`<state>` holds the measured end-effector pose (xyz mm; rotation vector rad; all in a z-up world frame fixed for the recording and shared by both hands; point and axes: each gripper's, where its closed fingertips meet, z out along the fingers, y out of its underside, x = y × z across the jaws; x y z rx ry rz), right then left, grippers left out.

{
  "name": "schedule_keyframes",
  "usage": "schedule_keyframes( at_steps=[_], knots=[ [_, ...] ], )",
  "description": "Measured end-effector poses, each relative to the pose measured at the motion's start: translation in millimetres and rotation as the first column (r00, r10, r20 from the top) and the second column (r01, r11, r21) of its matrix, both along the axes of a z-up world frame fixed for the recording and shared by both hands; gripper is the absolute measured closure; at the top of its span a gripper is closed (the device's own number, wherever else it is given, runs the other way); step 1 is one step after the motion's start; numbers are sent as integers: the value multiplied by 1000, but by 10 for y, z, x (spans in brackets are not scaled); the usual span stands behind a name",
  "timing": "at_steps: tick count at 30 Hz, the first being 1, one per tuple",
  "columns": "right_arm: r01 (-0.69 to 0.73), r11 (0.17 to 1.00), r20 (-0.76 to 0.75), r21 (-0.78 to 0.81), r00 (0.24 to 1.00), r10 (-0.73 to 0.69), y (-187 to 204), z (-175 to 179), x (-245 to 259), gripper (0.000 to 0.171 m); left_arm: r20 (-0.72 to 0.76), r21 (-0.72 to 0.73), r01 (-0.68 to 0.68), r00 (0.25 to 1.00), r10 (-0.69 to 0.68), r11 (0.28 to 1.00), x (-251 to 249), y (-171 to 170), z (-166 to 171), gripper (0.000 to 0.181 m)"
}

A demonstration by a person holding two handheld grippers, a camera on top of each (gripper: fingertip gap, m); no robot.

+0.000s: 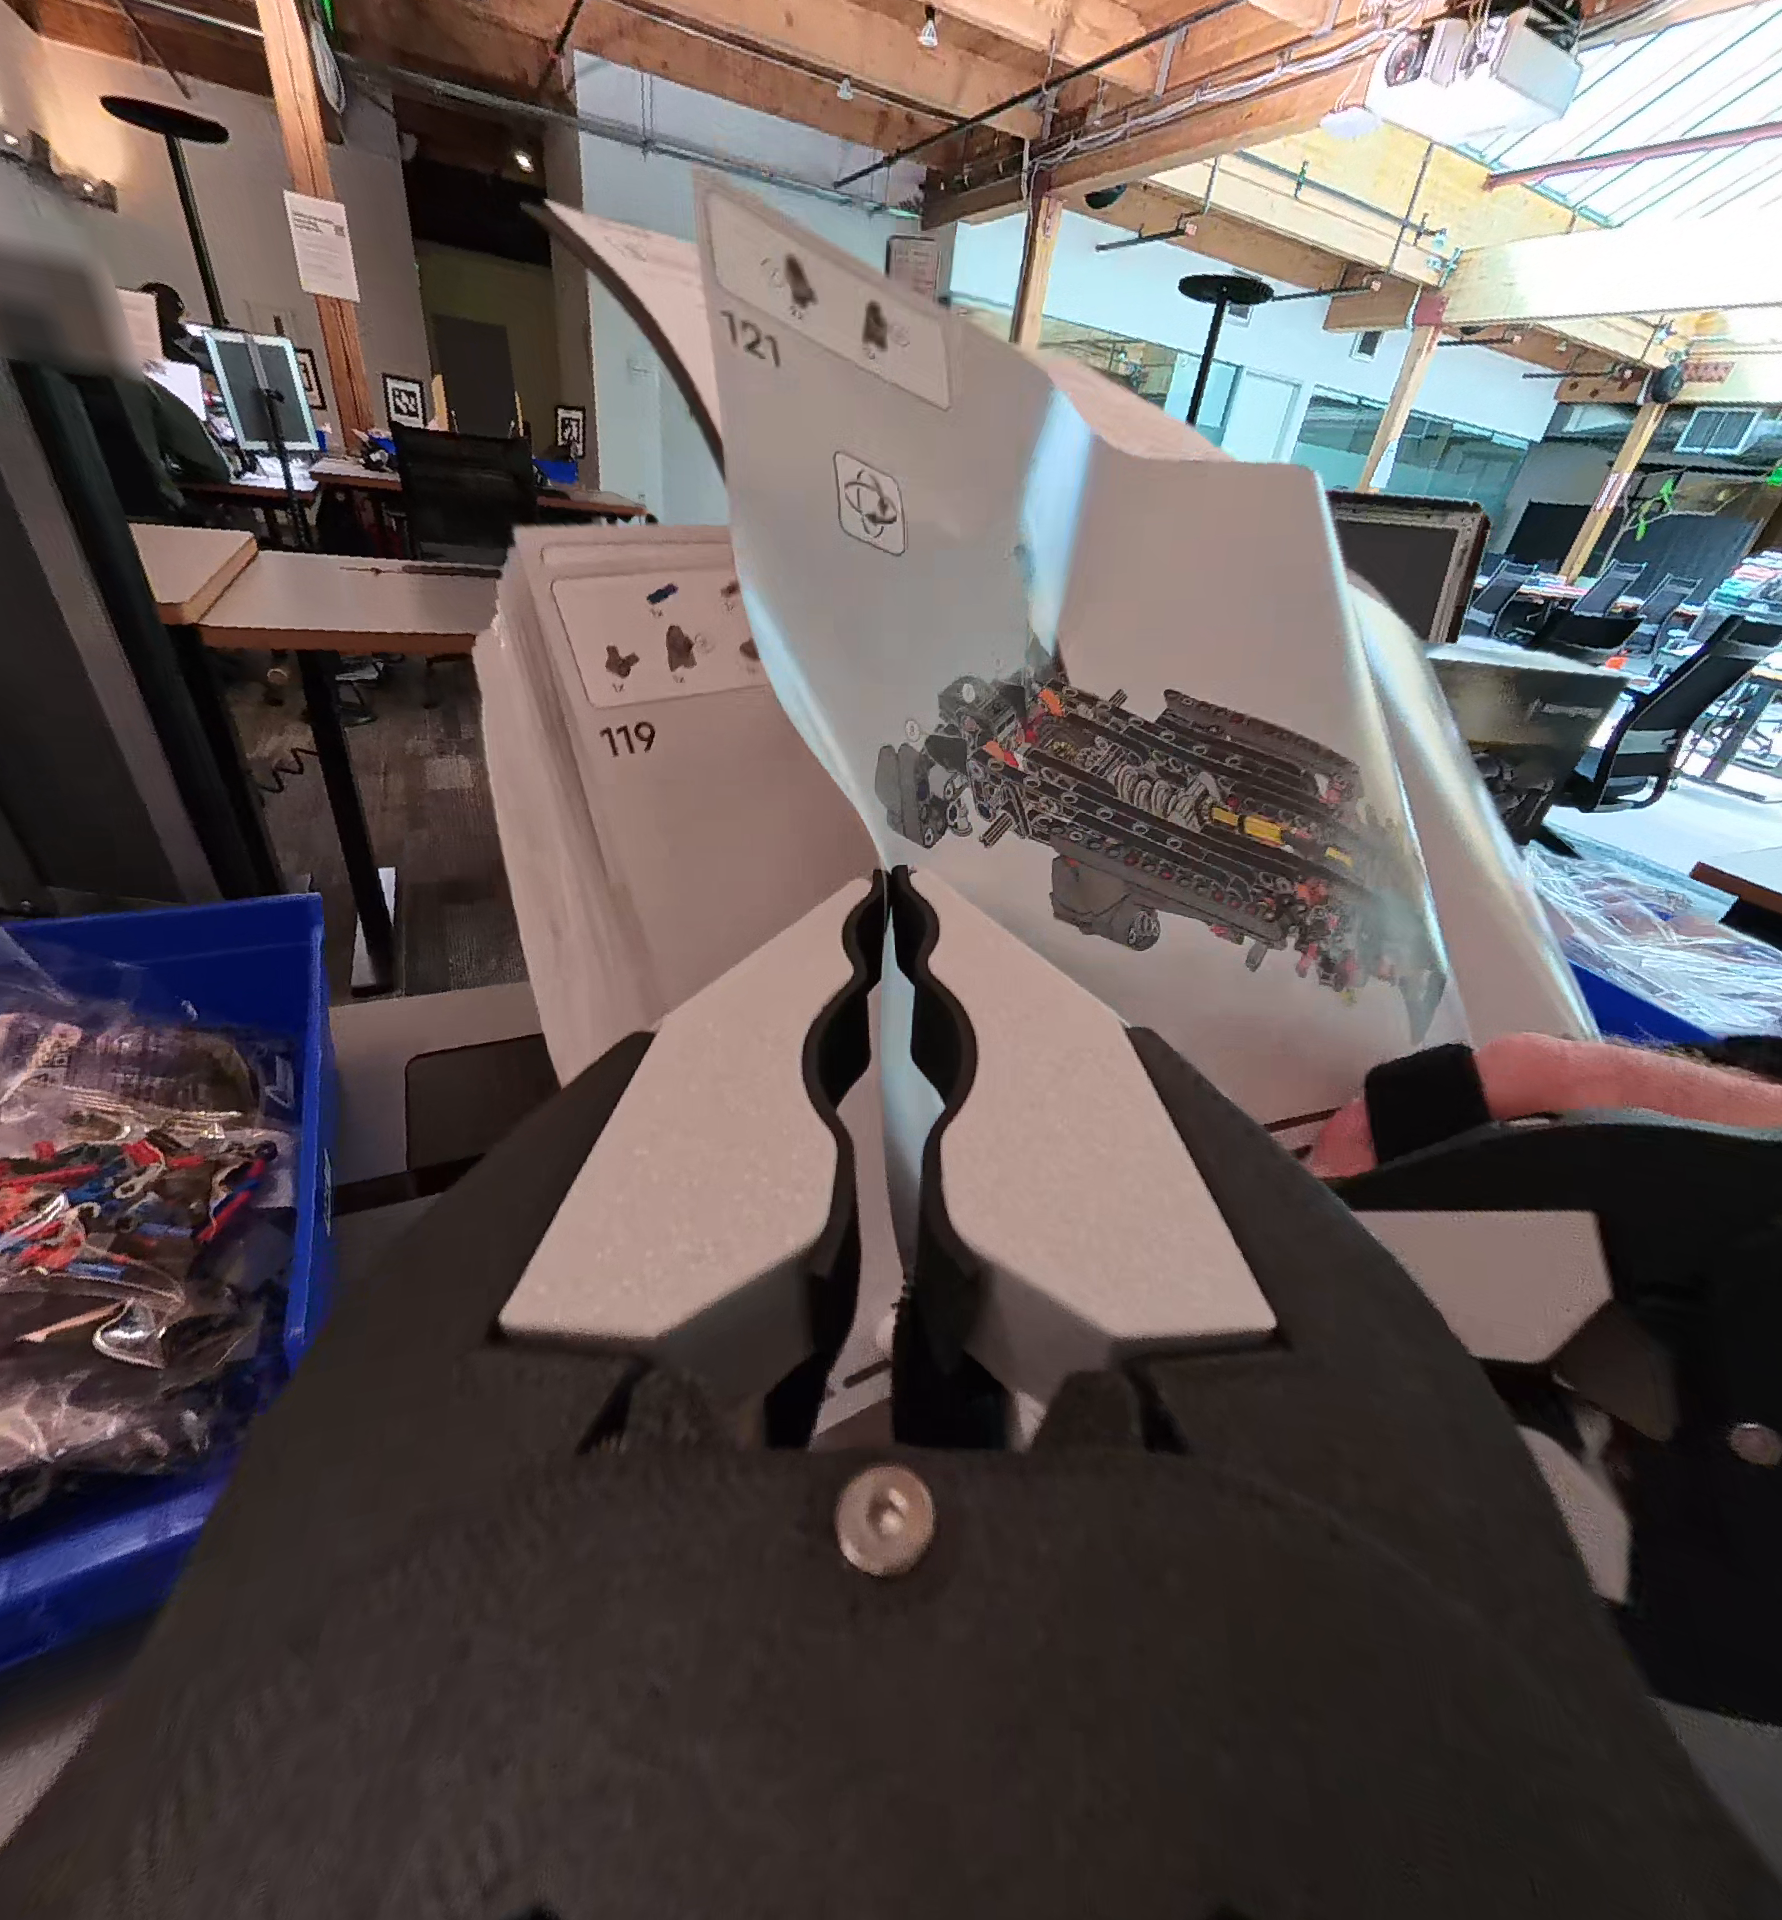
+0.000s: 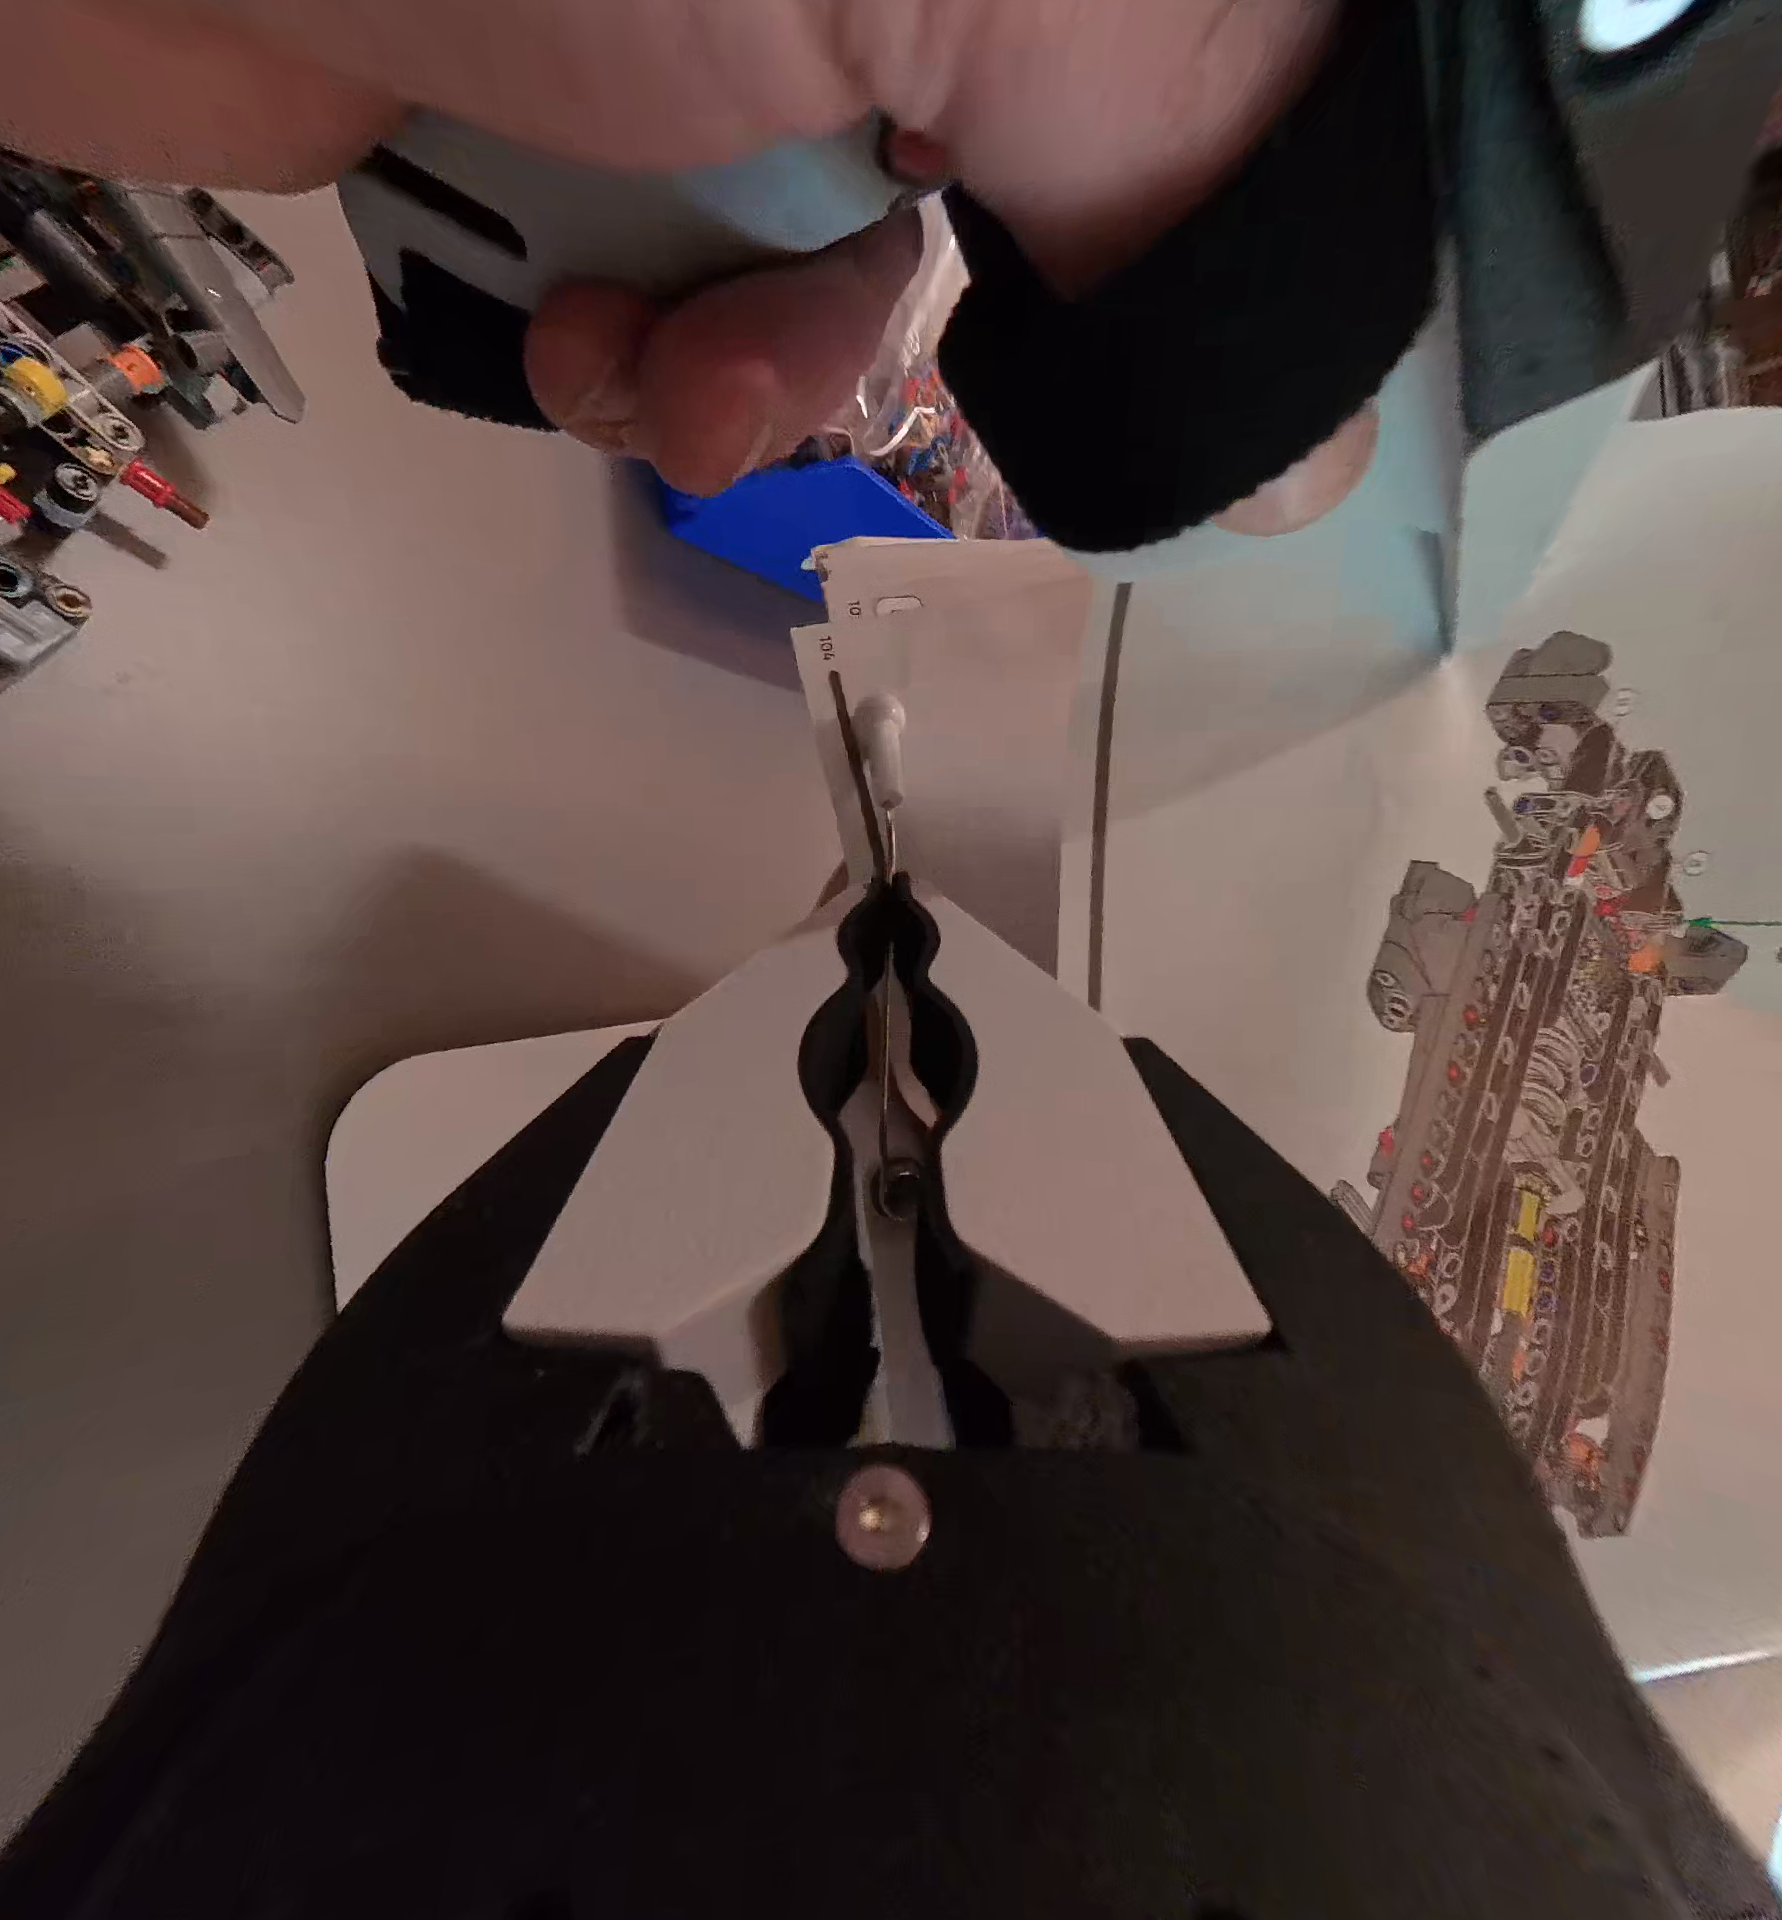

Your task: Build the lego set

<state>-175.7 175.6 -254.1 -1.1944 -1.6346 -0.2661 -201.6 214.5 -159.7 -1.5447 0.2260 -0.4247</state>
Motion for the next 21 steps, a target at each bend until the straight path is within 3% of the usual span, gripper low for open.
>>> schedule_keyframes(
  at_steps=[11,21],
  knots=[
    [-136,985,-210,-105,971,112,-121,117,28,171,33,-78,10,999,-8,997,-66,114,-420,181],
    [-146,926,-512,-349,857,-58,40,364,175,171,47,-68,2,999,1,998,-100,50,-479,181]
  ],
)
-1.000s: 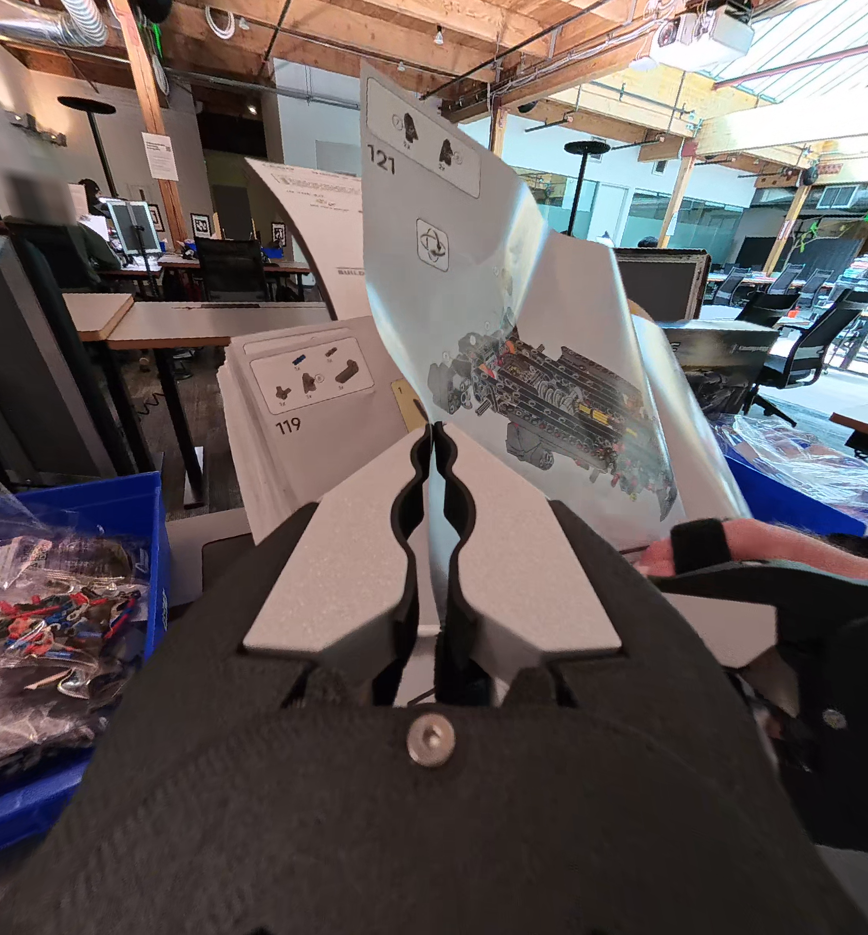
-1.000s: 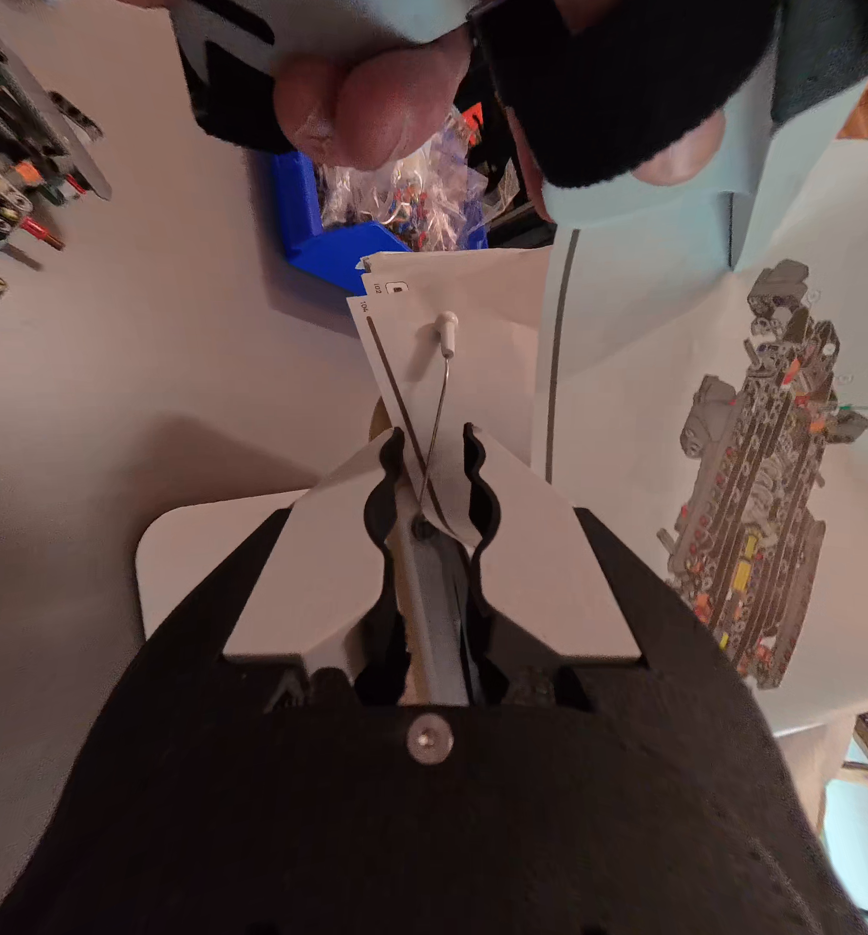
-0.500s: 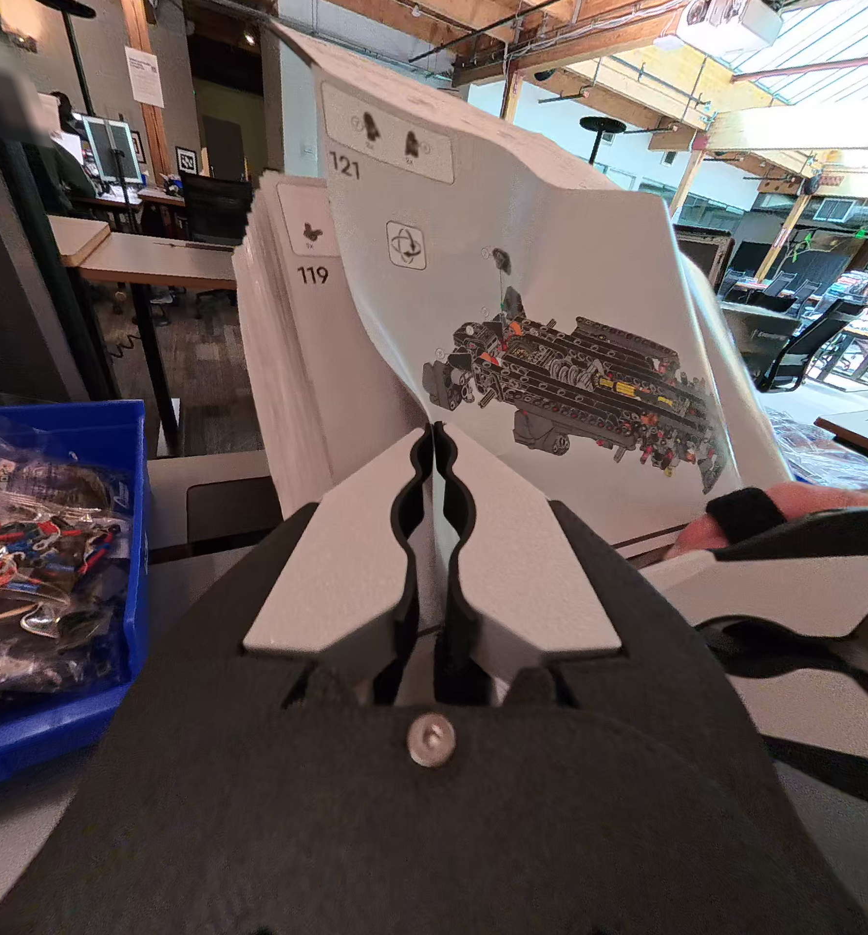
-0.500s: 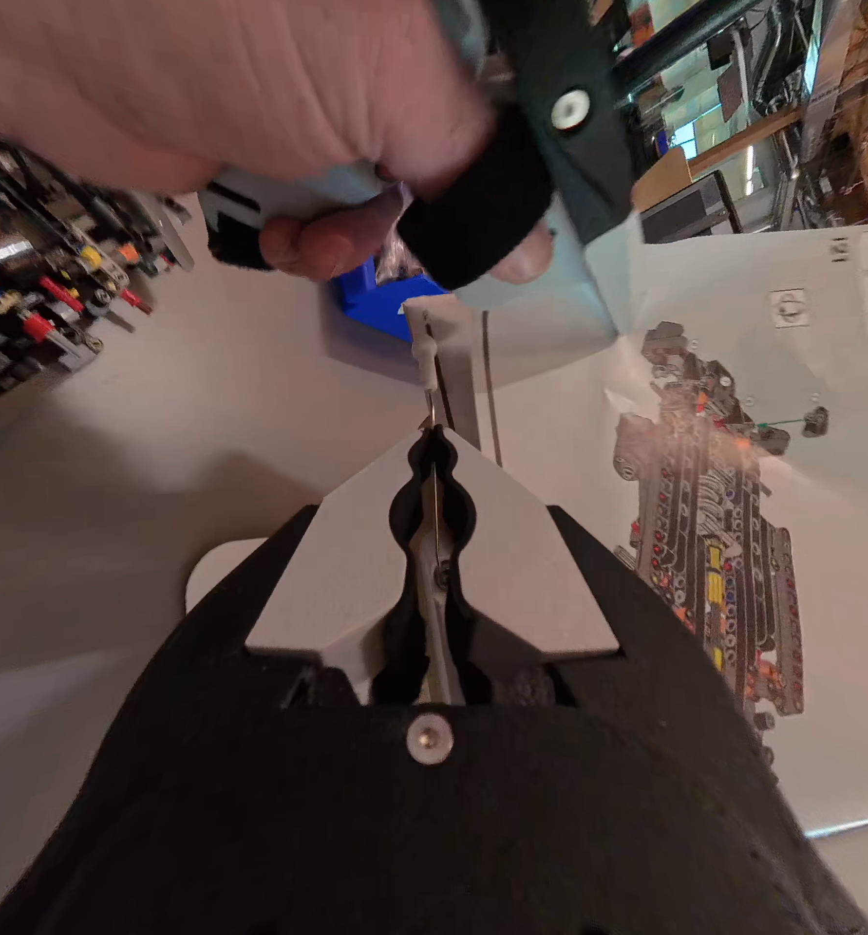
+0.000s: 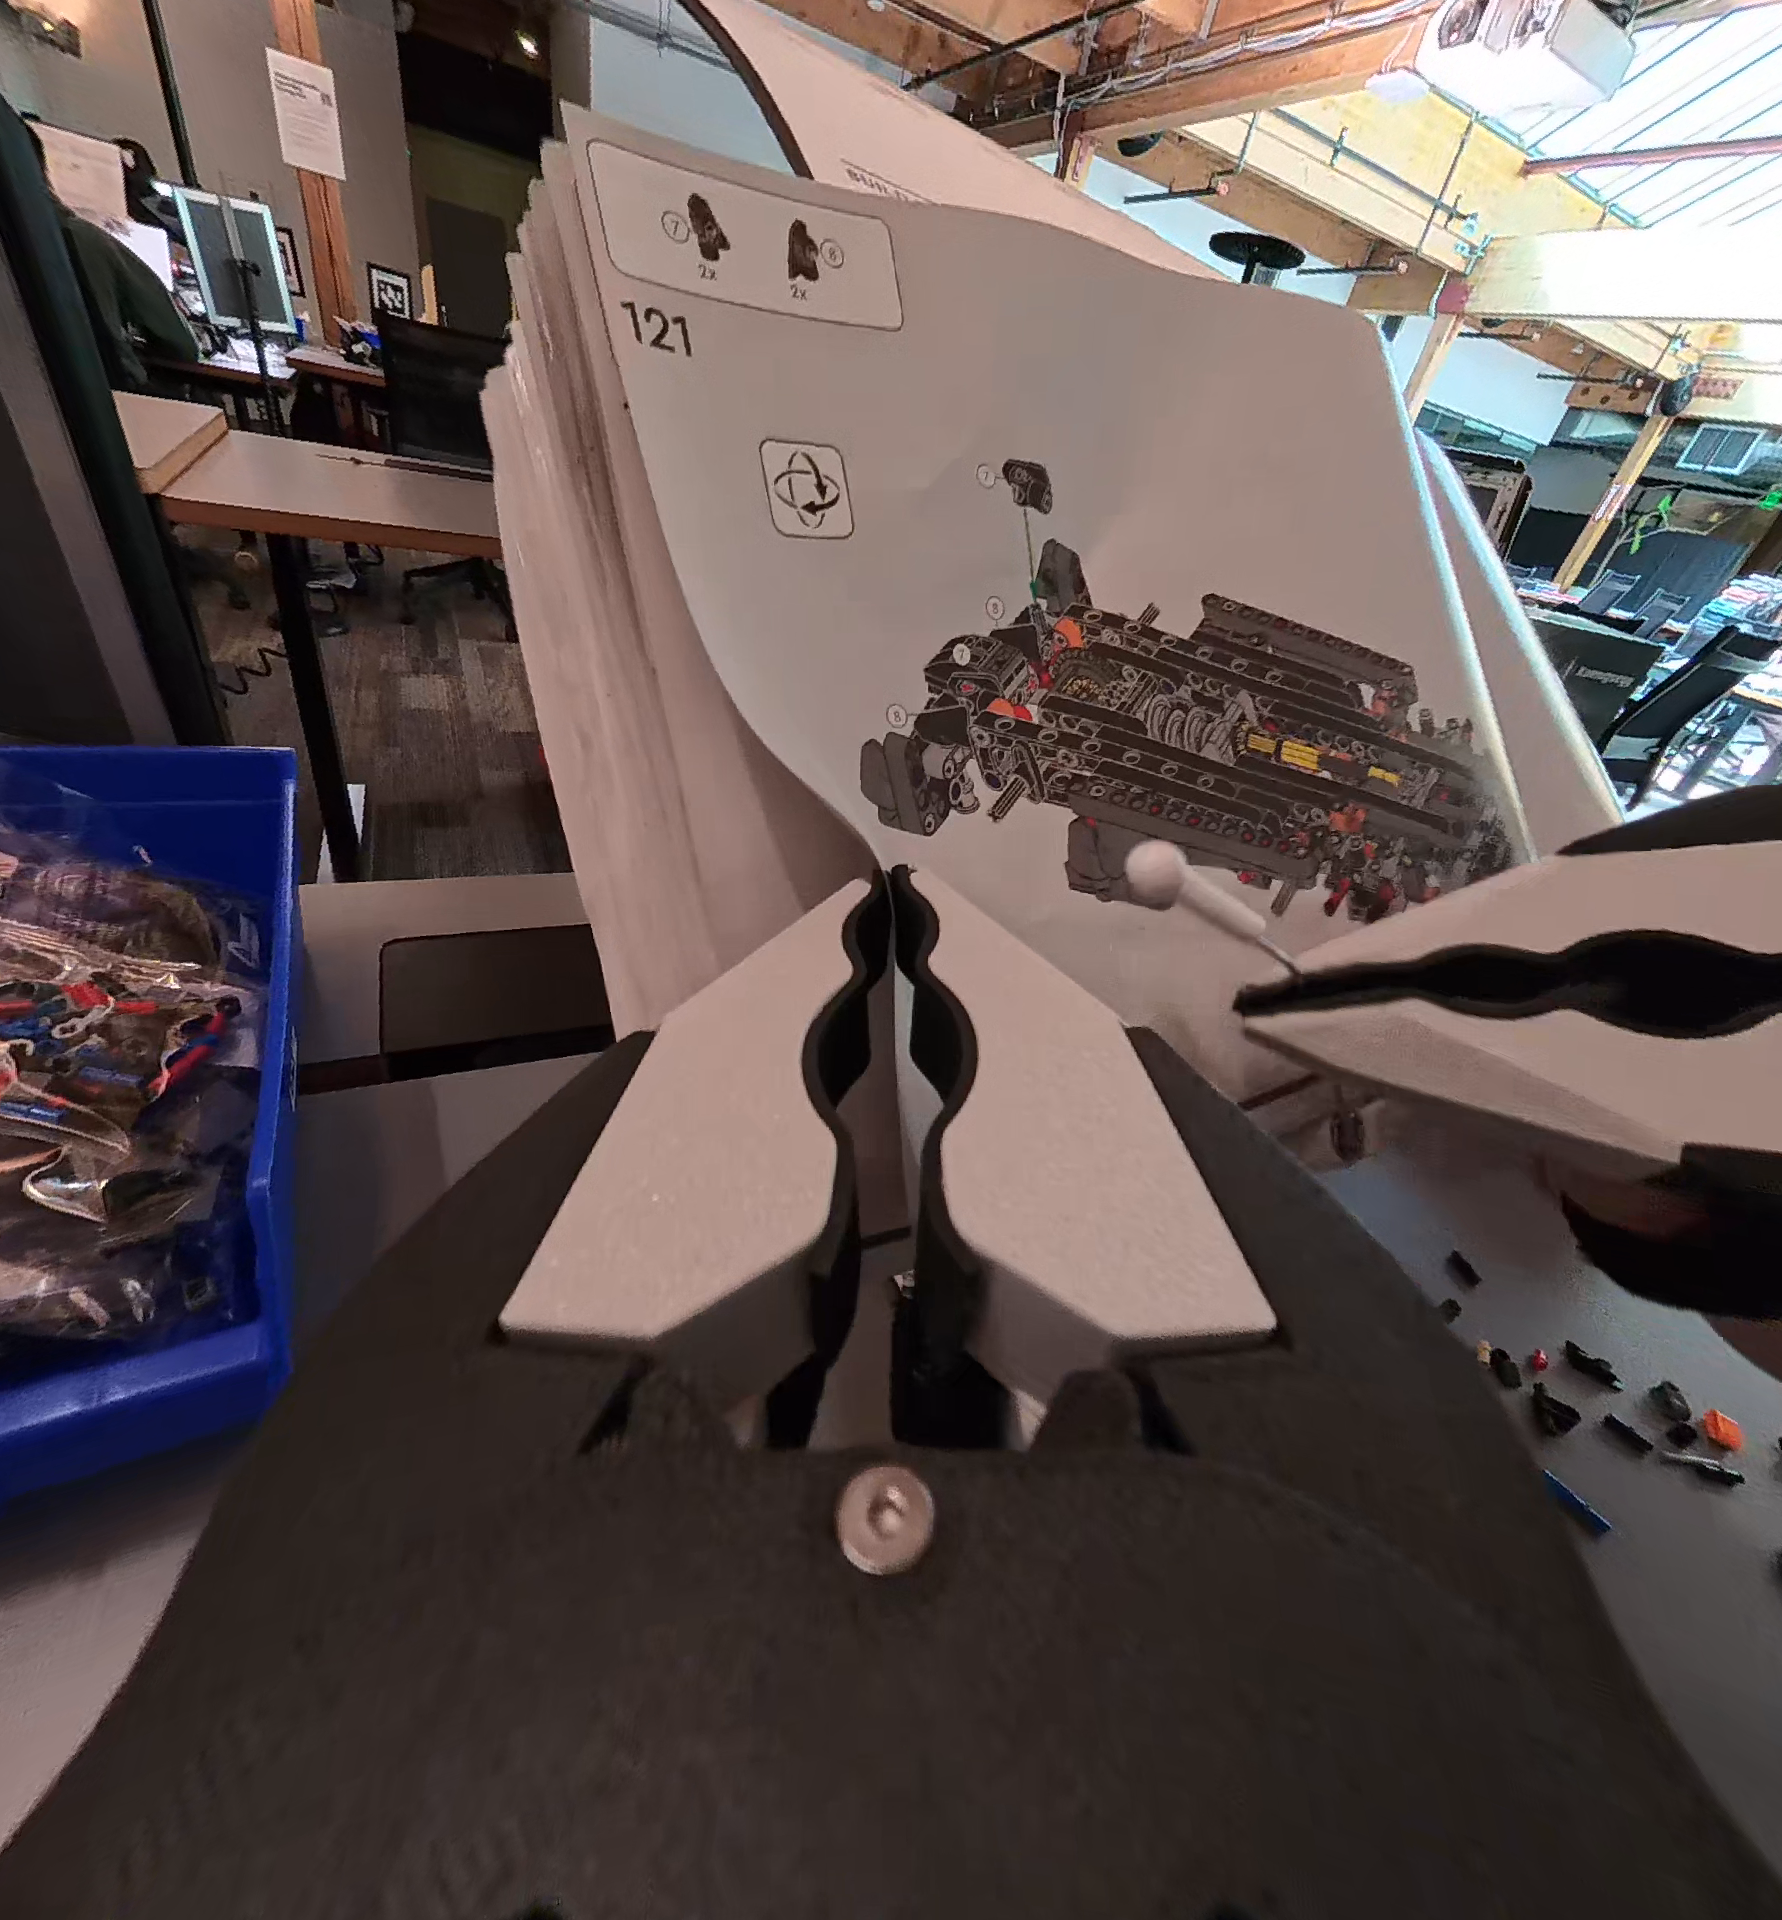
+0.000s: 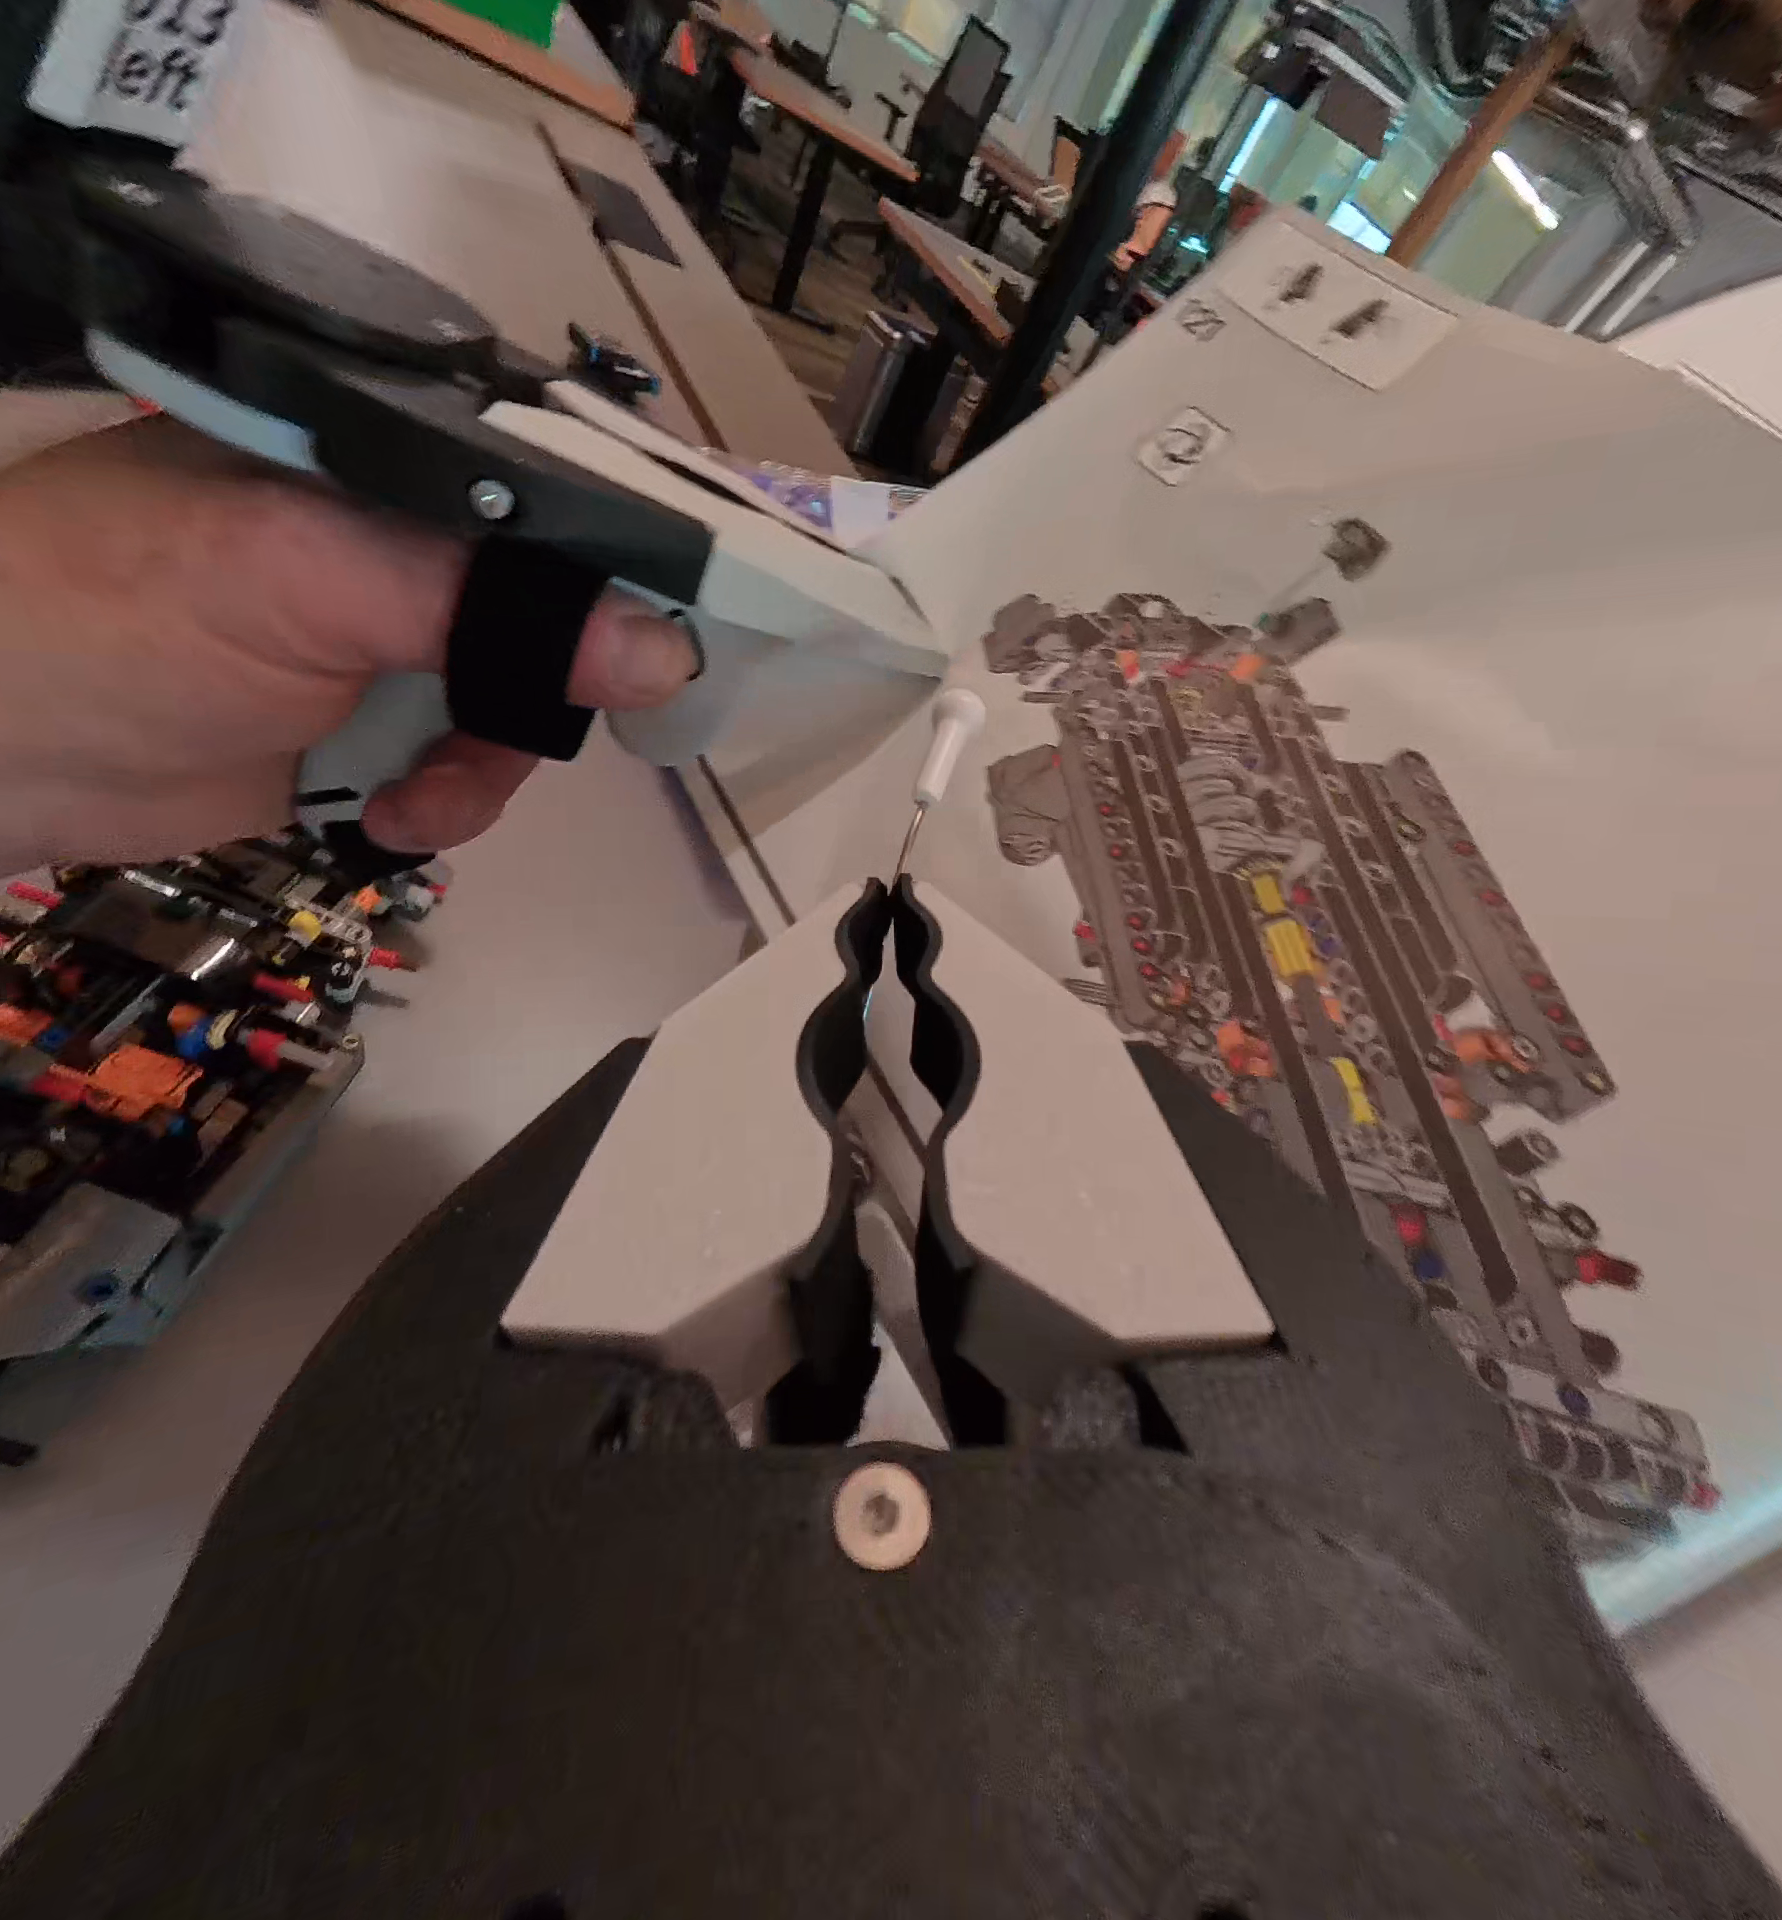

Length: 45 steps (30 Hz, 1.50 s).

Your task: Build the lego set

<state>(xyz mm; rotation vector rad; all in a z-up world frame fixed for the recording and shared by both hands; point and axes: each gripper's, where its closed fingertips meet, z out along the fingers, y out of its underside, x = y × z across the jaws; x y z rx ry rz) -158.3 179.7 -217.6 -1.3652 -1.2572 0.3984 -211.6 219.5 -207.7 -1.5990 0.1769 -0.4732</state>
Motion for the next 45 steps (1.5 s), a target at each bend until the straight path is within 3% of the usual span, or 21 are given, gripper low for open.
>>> schedule_keyframes(
  at_steps=[6,12,16,19,22,25,30,34,38,43,45],
  knots=[
    [118,988,-93,-96,988,-126,166,61,176,170,20,-19,5,1000,-4,1000,-2,-61,-40,181],
    [247,969,-92,23,965,-244,249,230,286,158,22,-69,-33,999,35,997,-69,-137,-76,174],
    [232,970,-117,70,968,-223,145,497,423,154,20,-74,-104,994,106,992,-299,-294,-37,160],
    [127,987,-101,100,988,-117,-176,628,523,154,-21,-60,-127,992,126,990,-454,-575,31,157],
    [-48,999,-12,21,999,49,-596,422,534,146,-77,-64,-148,987,143,987,-640,-994,31,155],
    [-181,972,81,-148,978,194,-989,-26,498,141,-134,-95,-190,975,176,977,-821,-1485,-104,154],
    [-260,840,147,-476,918,367,-1414,-861,305,129,-140,-303,-218,973,184,928,-992,-2117,-799,152],
    [-231,695,88,-681,916,391,-1462,-1296,103,121,-92,-445,-199,980,176,873,-934,-2446,-1340,148],
    [-196,664,52,-721,941,334,-1276,-1525,-21,123,-25,-520,-158,985,170,839,-784,-2613,-1694,141],
    [-213,498,-44,-841,943,330,-1246,-1677,-167,104,22,-545,-114,988,150,831,-538,-2614,-1852,133],
    [-208,470,-62,-858,949,308,-1194,-1711,-240,106,23,-556,-122,987,162,822,-529,-2568,-1905,133]
  ],
)
